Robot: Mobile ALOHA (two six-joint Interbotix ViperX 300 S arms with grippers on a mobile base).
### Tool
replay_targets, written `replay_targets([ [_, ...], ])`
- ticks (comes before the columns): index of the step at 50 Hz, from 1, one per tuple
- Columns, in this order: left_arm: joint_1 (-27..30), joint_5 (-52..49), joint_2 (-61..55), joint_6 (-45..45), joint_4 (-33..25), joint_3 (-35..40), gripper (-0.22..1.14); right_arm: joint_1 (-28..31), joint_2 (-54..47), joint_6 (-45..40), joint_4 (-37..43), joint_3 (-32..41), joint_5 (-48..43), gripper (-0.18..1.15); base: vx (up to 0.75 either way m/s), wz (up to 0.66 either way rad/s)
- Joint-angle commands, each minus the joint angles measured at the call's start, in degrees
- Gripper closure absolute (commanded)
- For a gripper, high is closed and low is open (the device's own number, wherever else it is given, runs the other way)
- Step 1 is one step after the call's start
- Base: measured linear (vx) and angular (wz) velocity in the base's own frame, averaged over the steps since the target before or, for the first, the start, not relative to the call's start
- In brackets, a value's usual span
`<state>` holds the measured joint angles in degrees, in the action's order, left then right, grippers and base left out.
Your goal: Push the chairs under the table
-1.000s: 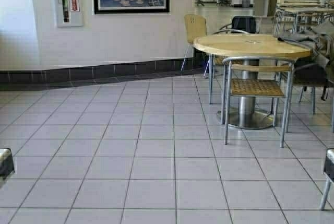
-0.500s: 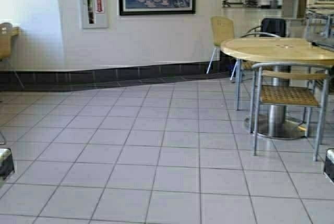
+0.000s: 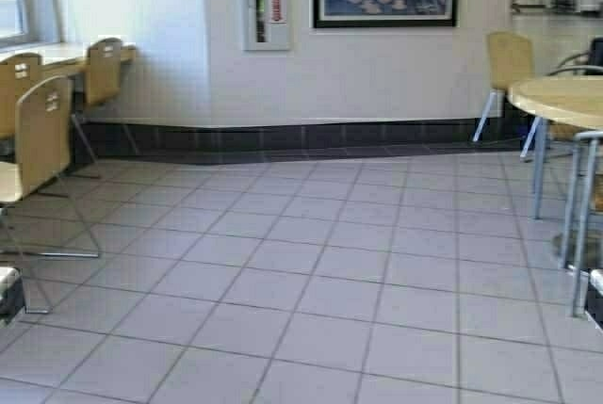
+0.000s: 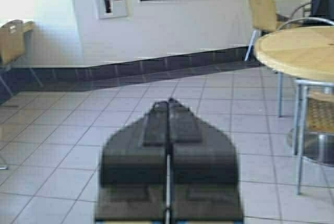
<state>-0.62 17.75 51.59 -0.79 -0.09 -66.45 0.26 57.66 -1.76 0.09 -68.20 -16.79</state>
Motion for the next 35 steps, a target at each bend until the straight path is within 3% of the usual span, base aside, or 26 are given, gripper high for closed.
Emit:
replay_targets([
  [1,0.1,0.5,0.0,-0.2,0.0,1.0,0.88,0.1,-0.8,0.1,0.0,1.1,-0.4,0.93,0.30,0.37],
  [35,0.0,0.5,1.1,-3.3,0.0,0.4,0.88,0.1,-7.5,0.0,0.1,1.2,-0.3,0.93,0.28,0.50],
])
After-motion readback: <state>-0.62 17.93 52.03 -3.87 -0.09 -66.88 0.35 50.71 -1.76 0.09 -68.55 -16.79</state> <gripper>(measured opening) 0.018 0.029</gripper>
